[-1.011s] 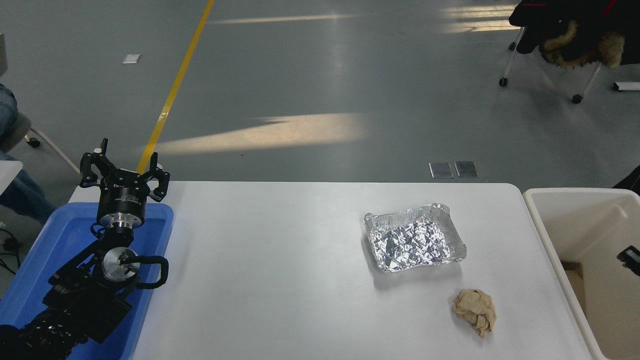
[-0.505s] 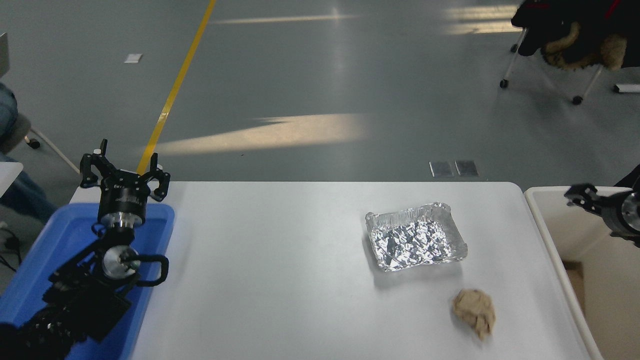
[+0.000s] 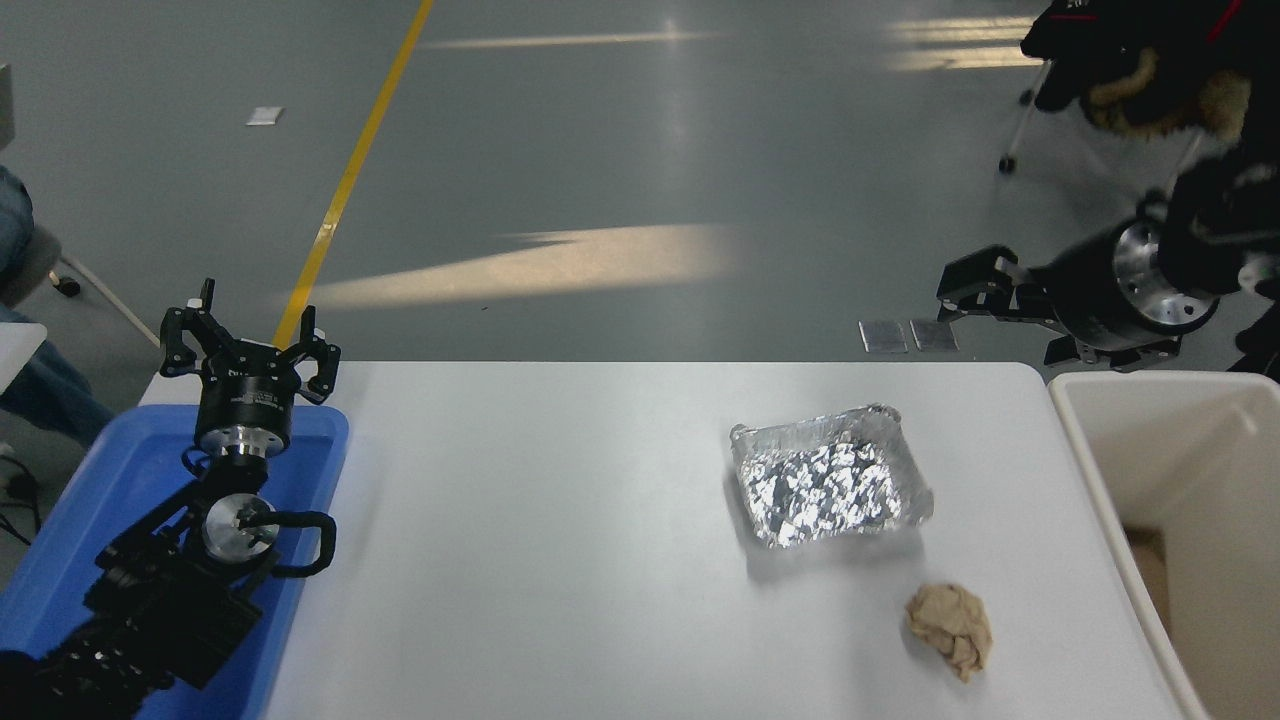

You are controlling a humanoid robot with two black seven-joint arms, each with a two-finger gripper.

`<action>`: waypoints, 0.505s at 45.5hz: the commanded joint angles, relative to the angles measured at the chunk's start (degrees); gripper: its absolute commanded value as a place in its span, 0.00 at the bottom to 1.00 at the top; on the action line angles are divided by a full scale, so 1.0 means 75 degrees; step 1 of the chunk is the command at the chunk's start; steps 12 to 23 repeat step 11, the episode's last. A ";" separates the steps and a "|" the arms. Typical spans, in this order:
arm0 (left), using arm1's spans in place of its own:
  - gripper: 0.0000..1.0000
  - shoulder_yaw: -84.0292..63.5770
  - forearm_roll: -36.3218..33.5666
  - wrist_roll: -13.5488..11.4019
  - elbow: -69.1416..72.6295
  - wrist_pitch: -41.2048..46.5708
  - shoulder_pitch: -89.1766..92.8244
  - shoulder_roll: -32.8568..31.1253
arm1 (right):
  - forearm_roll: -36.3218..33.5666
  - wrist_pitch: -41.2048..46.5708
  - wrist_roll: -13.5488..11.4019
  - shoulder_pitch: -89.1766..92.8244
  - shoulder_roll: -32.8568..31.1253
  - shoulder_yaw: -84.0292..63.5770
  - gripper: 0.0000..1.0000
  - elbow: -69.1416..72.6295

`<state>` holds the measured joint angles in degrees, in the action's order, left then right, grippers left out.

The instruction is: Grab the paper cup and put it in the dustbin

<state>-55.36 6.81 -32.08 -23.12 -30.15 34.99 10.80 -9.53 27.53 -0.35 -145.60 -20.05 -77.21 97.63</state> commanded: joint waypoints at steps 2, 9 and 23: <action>0.99 -0.0001 -0.0006 0.0000 0.0001 0.0000 -0.0001 0.0001 | -0.0275 0.1731 0.0000 -0.1527 0.0143 0.0017 1.00 0.0315; 0.99 -0.0001 -0.0006 0.0000 0.0001 0.0000 -0.0001 0.0001 | -0.0744 0.1953 -0.0058 -0.1797 0.0154 -0.0170 1.00 0.0315; 0.99 -0.0001 -0.0006 0.0000 0.0001 0.0000 -0.0001 0.0001 | -0.0931 0.2059 -0.0070 -0.1891 0.0212 -0.0217 1.00 0.0315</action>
